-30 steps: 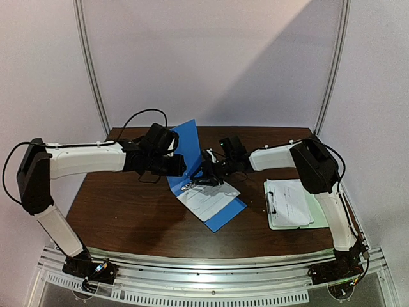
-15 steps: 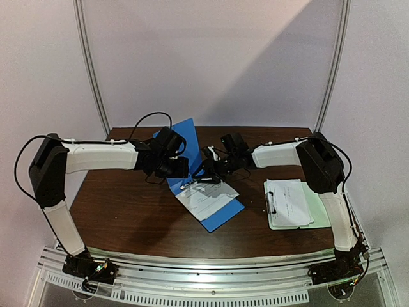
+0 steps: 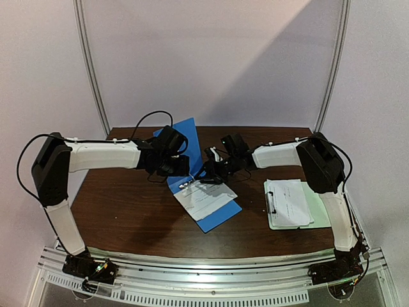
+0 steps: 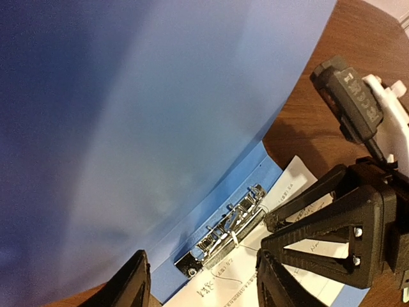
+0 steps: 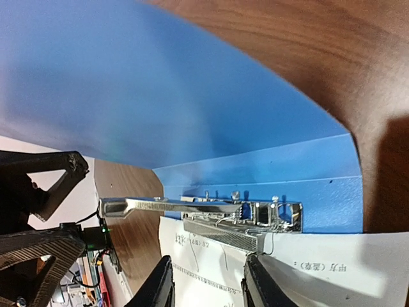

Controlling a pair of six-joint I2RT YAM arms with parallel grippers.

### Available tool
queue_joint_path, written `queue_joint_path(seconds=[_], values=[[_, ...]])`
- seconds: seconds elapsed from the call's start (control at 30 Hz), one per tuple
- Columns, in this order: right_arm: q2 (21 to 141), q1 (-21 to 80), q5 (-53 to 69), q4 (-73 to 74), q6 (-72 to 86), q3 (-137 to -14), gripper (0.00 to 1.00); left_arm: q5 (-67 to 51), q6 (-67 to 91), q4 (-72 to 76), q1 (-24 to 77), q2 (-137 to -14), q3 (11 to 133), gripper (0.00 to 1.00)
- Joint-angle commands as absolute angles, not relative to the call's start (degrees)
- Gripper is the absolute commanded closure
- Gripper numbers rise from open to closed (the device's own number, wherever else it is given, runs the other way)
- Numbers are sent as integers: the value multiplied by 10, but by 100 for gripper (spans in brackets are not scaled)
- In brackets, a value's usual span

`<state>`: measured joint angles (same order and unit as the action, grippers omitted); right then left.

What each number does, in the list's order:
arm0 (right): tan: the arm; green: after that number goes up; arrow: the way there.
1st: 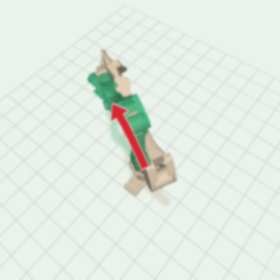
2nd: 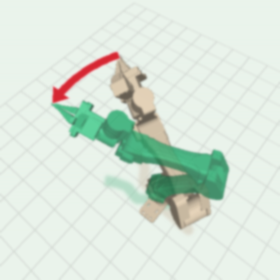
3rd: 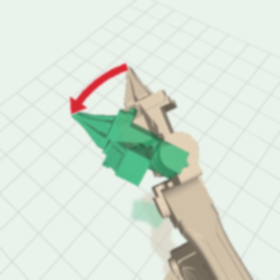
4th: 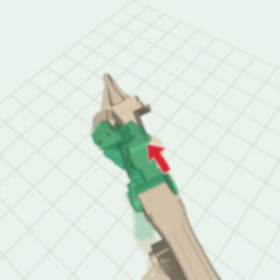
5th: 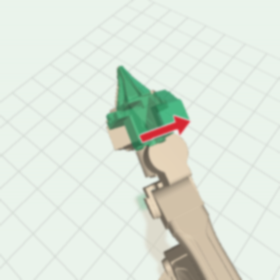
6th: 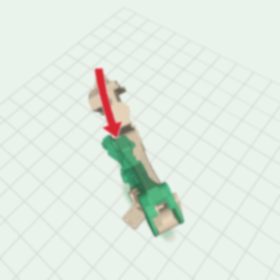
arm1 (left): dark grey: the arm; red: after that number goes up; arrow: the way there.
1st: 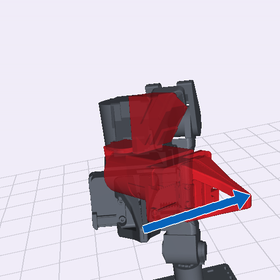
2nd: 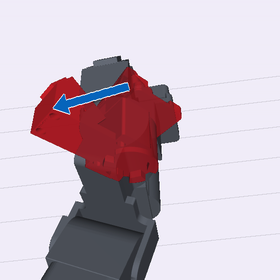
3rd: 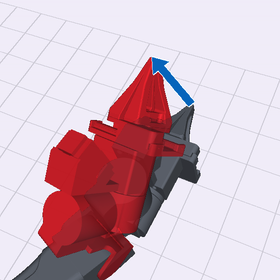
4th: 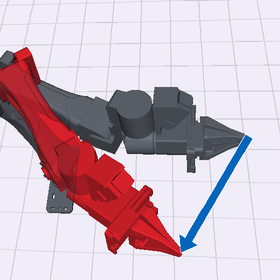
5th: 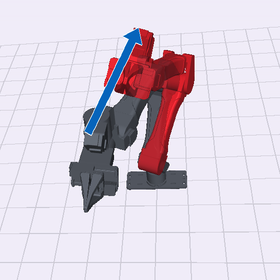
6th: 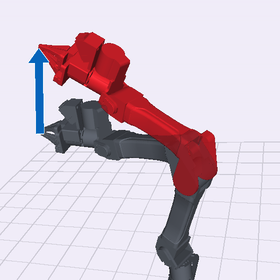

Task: Put the files into the folder

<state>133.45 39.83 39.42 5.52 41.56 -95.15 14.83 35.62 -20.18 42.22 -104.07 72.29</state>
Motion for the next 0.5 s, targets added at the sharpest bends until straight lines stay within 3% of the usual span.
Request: queue_joint_path(seconds=[0.0,0.47], values=[[1329,396,373,31,428,-950,67,161,361,-195,419,-1059,738,46],[1336,396,348,-16,448,-944,77,171,368,-179,419,-1073,746,58]])
